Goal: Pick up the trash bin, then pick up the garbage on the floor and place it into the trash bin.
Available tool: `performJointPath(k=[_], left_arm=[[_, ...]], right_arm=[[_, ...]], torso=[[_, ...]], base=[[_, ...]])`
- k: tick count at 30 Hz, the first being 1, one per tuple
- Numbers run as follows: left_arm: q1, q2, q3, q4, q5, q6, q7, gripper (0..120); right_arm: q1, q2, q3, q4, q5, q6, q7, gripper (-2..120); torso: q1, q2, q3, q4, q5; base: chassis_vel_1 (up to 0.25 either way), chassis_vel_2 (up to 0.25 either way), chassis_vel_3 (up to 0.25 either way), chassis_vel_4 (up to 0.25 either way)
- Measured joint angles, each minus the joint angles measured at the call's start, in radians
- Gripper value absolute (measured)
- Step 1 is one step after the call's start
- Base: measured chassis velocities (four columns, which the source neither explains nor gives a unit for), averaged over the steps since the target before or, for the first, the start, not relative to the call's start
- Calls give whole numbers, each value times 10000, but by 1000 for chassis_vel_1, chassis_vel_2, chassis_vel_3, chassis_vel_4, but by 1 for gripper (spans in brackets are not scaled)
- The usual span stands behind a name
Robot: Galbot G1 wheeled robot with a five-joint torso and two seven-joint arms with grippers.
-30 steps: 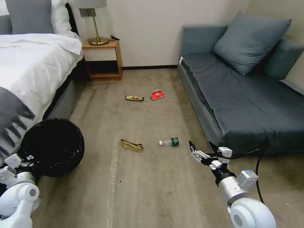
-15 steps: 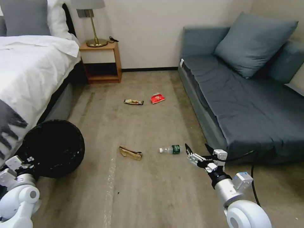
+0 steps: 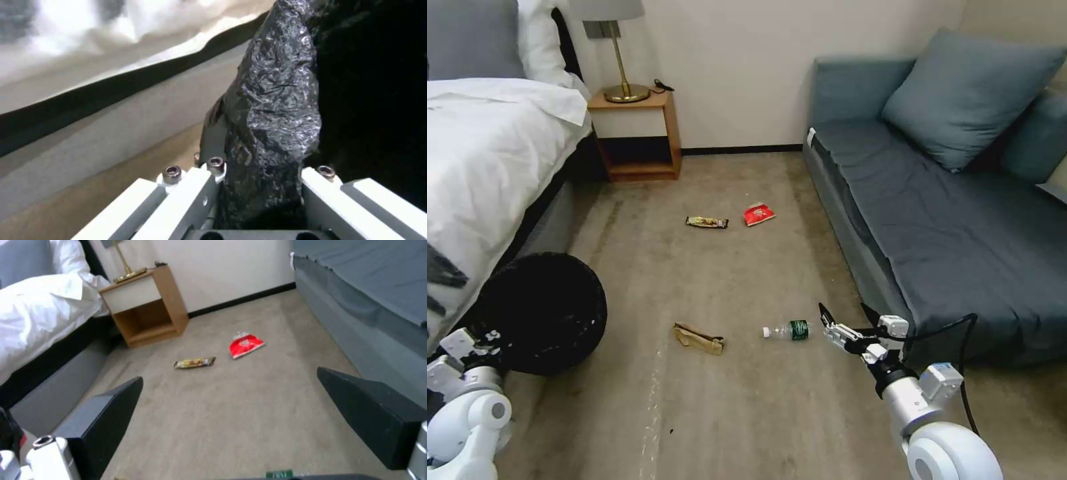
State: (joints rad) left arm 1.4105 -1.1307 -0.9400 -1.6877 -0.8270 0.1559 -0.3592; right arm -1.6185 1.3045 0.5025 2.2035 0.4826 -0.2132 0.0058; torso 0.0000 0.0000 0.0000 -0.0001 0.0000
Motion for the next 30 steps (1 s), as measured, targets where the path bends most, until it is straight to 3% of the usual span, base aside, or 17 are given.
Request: performJointPath(k=[23,30], left_arm=[[58,-50,-4,211,17,-161,166,3],[4,-15,-6,296,9,-177,180,3]], right_arm=[[60,-87,77,-175,9,-45,9,100],[132,-78,50,-377,298,478,-273,100]], torso=[[0,0,0,0,0],[0,0,0,0,0]], base=[[-92,97,98,-102],[-85,78,78,-74]])
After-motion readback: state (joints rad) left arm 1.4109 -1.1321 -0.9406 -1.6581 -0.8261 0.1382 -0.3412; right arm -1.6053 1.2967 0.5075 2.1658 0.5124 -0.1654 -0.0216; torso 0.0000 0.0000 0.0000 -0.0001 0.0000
